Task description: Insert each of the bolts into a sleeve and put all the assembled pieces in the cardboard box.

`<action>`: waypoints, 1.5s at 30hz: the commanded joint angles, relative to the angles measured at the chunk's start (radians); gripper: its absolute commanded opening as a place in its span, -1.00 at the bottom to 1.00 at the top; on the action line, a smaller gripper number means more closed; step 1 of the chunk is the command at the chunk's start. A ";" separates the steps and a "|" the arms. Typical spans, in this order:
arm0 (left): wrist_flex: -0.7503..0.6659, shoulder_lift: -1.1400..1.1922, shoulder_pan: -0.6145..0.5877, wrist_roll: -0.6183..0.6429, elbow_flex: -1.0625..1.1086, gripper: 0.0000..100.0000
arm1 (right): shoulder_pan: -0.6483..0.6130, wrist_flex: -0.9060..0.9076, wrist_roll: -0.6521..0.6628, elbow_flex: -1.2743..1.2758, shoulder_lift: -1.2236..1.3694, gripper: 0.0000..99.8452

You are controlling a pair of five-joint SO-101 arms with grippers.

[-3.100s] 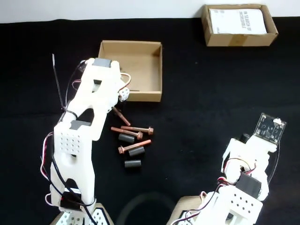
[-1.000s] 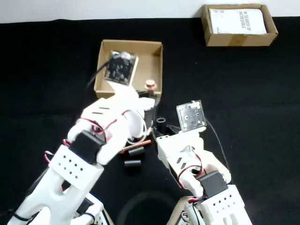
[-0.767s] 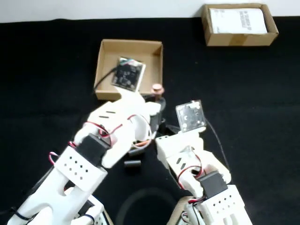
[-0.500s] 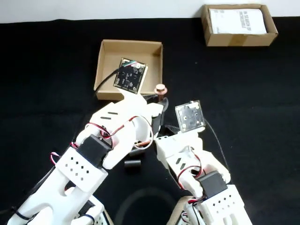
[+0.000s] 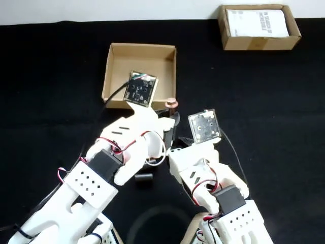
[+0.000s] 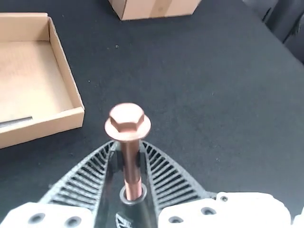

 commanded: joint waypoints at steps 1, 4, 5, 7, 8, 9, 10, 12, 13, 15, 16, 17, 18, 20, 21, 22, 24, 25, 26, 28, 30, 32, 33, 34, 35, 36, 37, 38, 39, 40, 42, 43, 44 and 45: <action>-0.015 -0.028 0.033 0.037 0.005 -0.98 | 0.001 -0.019 -0.002 -0.054 -0.019 -0.99; 0.018 -0.030 0.048 0.058 0.004 -0.98 | 0.001 -0.019 -0.002 -0.054 -0.019 -0.99; 0.043 -0.030 0.059 0.058 0.001 -0.98 | 0.001 -0.019 -0.002 -0.056 -0.019 -0.99; 0.092 -0.030 0.073 0.058 0.001 -0.98 | 0.002 -0.021 -0.002 -0.056 -0.019 -0.99; 0.117 -0.030 0.077 0.058 0.001 -0.98 | 0.002 -0.021 -0.002 -0.062 -0.019 -0.99; 0.140 -0.030 0.079 0.058 0.001 -0.98 | 0.004 -0.021 -0.002 -0.068 -0.019 -0.99; 0.160 -0.030 0.079 0.058 0.001 -0.98 | 0.013 -0.021 -0.002 -0.073 -0.019 -0.99; 0.186 -0.030 0.079 0.055 0.001 -0.98 | 0.031 -0.036 -0.002 -0.079 -0.019 -0.99; 0.199 -0.030 0.077 0.054 -0.002 -0.98 | 0.044 -0.047 -0.002 -0.081 -0.019 -0.99; 0.215 -0.030 0.070 0.054 -0.004 -0.89 | 0.064 -0.050 -0.002 -0.087 -0.019 -0.99; 0.235 -0.030 0.070 0.054 -0.004 -0.79 | 0.067 -0.051 -0.002 -0.088 -0.019 -0.99; 0.262 -0.031 0.070 0.052 -0.005 -0.68 | 0.067 -0.054 -0.002 -0.088 -0.019 -0.99; 0.293 -0.031 0.070 0.052 -0.015 -0.57 | 0.068 -0.054 -0.002 -0.088 -0.019 -0.99; 0.374 -0.031 0.070 0.052 -0.053 -0.41 | 0.070 -0.054 -0.002 -0.087 -0.019 -0.99; 0.411 -0.031 0.070 0.052 -0.074 -0.37 | 0.070 -0.054 -0.005 -0.087 -0.019 -0.99; 0.442 -0.031 0.070 0.052 -0.101 -0.36 | 0.074 -0.054 -0.006 -0.087 -0.019 -0.99; 0.500 -0.031 0.070 0.052 -0.151 -0.36 | 0.099 -0.054 -0.006 -0.087 -0.019 -0.99; 0.529 -0.031 0.070 0.052 -0.177 -0.36 | 0.111 -0.054 -0.006 -0.088 -0.019 -0.99; 0.555 -0.031 0.070 0.051 -0.203 -0.36 | 0.128 -0.054 -0.006 -0.088 -0.019 -0.99; 0.617 -0.031 0.070 0.051 -0.259 -0.36 | 0.160 -0.056 -0.008 -0.088 -0.018 -0.99; 0.692 -0.031 0.070 0.051 -0.326 -0.36 | 0.199 -0.056 -0.008 -0.090 -0.015 -0.99; 0.769 -0.031 0.073 0.054 -0.423 -0.36 | 0.231 -0.056 -0.008 -0.101 -0.013 -0.99; 0.804 -0.031 0.076 0.057 -0.479 -0.36 | 0.248 -0.056 -0.008 -0.105 -0.012 -0.99; 0.839 -0.031 0.077 0.058 -0.542 -0.36 | 0.260 -0.056 -0.008 -0.111 -0.012 -0.99; 0.868 -0.031 0.079 0.058 -0.605 -0.36 | 0.271 -0.056 -0.008 -0.131 -0.012 -0.99; 0.899 -0.031 0.079 0.058 -0.670 -0.36 | 0.278 -0.054 -0.008 -0.153 -0.010 -0.99; 0.922 -0.031 0.079 0.055 -0.725 -0.36 | 0.282 -0.054 -0.008 -0.176 -0.008 -0.99; 0.942 -0.031 0.074 0.054 -0.774 -0.36 | 0.282 -0.054 -0.008 -0.200 -0.007 -0.99; 0.957 -0.031 0.071 0.054 -0.816 -0.37 | 0.282 -0.054 -0.008 -0.226 0.001 -0.99; 0.971 -0.031 0.071 0.054 -0.852 -0.40 | 0.282 -0.051 -0.008 -0.259 0.021 -0.99; 0.999 -0.031 0.070 0.054 -0.906 -0.54 | 0.283 -0.041 -0.008 -0.340 0.084 -0.99; 1.011 -0.031 0.070 0.054 -0.926 -0.62 | 0.291 -0.021 -0.008 -0.394 0.120 -0.99; 1.020 -0.031 0.070 0.054 -0.943 -0.72 | 0.295 0.004 -0.009 -0.460 0.163 -0.99; 1.030 -0.031 0.068 0.052 -0.957 -0.82 | 0.297 0.027 -0.009 -0.522 0.208 -0.99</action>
